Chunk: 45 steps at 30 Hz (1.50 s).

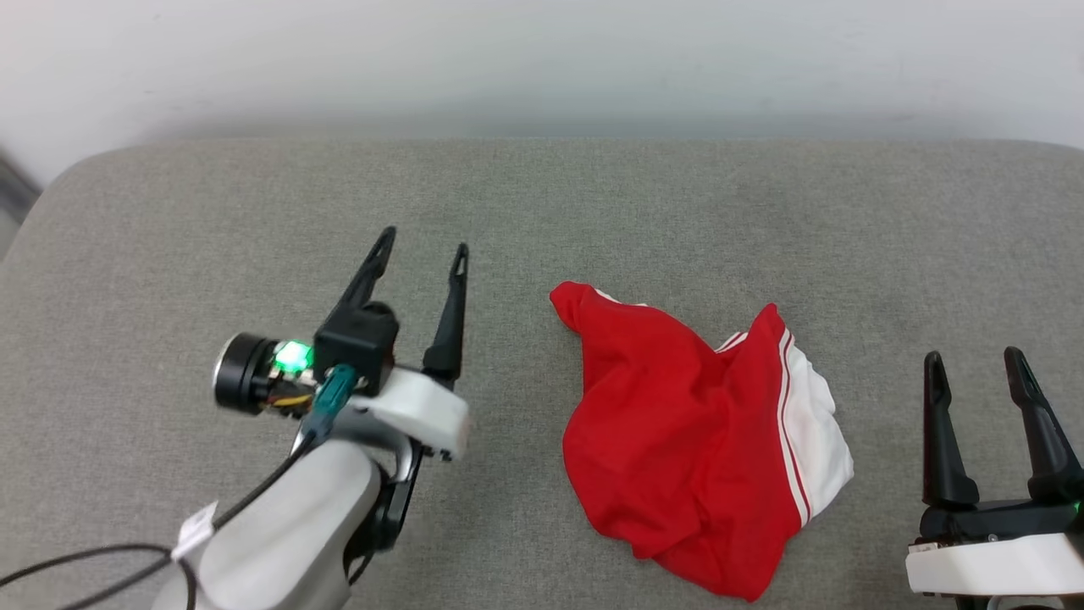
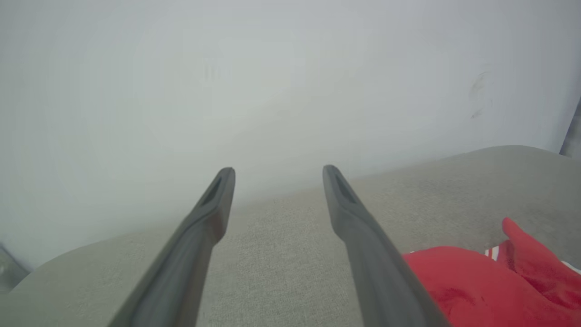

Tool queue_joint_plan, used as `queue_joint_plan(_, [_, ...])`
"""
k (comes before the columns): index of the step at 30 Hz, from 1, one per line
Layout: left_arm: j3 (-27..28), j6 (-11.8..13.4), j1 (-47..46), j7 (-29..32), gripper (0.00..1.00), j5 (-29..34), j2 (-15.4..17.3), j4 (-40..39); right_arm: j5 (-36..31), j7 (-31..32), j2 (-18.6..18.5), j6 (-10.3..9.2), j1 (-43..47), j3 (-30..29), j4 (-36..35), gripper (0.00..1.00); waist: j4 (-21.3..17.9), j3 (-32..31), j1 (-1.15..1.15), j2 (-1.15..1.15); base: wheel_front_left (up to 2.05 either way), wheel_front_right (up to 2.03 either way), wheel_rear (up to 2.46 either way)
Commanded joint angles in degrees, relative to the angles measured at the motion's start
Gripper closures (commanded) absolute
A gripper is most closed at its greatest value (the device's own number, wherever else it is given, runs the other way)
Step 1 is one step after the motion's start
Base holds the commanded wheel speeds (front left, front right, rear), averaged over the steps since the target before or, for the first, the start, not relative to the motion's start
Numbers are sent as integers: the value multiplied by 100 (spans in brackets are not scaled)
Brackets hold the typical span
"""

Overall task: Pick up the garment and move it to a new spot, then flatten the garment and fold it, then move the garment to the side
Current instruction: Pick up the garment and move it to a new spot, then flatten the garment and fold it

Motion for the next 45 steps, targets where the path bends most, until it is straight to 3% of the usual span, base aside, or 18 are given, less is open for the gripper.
queue_joint_plan(1, [204, 121, 274, -38, 0, 159, -23, -148, -3, -13, 1, -4, 86, -14, 2, 0, 20, -14, 0, 0, 0, 0, 0])
queue_joint_plan(5, [909, 349, 930, -41, 0, 568, -134, -561, 24, -13, 1, -4, 118, -33, 36, 0, 47, -52, 0, 0, 0, 0, 0])
queue_joint_plan(9, [1540, 300, 1552, -42, 0, 934, -336, -805, 66, -13, 2, -4, 156, -36, 77, 0, 57, -122, 0, 0, 0, 0, 0])
queue_joint_plan(18, [2475, -284, 2512, -37, 0, 1607, -788, -967, 233, -13, 1, -4, 326, -44, 201, 0, 25, -320, 0, 0, 0, 0, 0])
queue_joint_plan(31, [3299, -1069, 3358, -31, 0, 2204, -1360, -862, 343, -13, 1, -4, 635, -19, 339, 0, -11, -588, 0, 0, 0, 0, 0])
queue_joint_plan(45, [3842, -1589, 3690, -31, 0, 2608, -1774, -720, 419, -13, 1, -4, 814, 11, 431, 0, 14, -720, 0, 0, 0, 0, 0])
